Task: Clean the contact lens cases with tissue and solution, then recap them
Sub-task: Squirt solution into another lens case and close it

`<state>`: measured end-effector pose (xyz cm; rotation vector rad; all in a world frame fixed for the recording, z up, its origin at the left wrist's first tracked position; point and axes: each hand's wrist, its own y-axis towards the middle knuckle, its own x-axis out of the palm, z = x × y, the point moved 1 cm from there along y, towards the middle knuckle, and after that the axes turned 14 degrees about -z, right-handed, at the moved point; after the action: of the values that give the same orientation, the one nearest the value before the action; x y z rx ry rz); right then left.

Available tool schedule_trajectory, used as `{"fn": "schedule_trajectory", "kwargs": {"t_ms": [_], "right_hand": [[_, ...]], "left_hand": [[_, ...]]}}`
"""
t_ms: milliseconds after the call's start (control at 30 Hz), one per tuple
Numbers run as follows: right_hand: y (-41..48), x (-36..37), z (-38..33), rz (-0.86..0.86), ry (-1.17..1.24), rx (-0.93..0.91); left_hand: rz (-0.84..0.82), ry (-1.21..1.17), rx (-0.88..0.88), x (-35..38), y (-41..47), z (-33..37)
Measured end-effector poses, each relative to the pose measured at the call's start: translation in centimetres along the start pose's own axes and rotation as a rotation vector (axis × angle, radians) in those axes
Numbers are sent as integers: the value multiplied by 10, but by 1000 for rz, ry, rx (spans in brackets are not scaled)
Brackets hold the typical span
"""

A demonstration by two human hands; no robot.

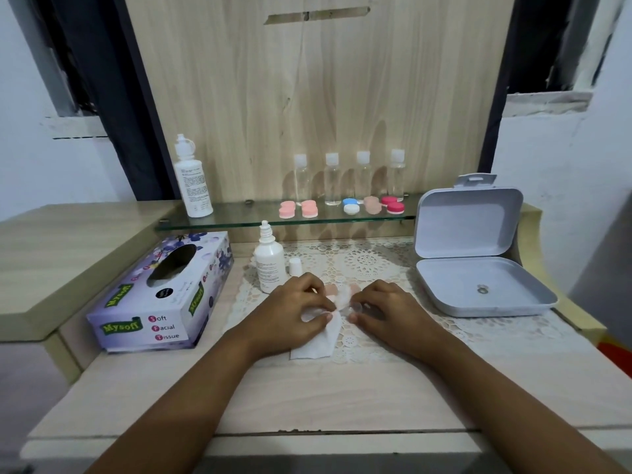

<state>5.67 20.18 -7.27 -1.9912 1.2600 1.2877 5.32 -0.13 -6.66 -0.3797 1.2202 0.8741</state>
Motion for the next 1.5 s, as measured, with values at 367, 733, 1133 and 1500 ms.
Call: {"fn": "schedule_trajectory", "kwargs": {"t_ms": [367, 733, 1133, 1500], "right_hand": [[6, 3, 5, 6, -38, -18], [11, 6, 12, -4, -58, -26], [10, 6, 13, 19, -49, -61], [10, 5, 13, 34, -49, -80]], "left_hand": [[9, 408, 12, 1, 5, 11], [65, 352, 9, 5, 3, 9], [42, 212, 4, 6, 8, 15], [91, 409, -25, 3, 4, 16]]}}
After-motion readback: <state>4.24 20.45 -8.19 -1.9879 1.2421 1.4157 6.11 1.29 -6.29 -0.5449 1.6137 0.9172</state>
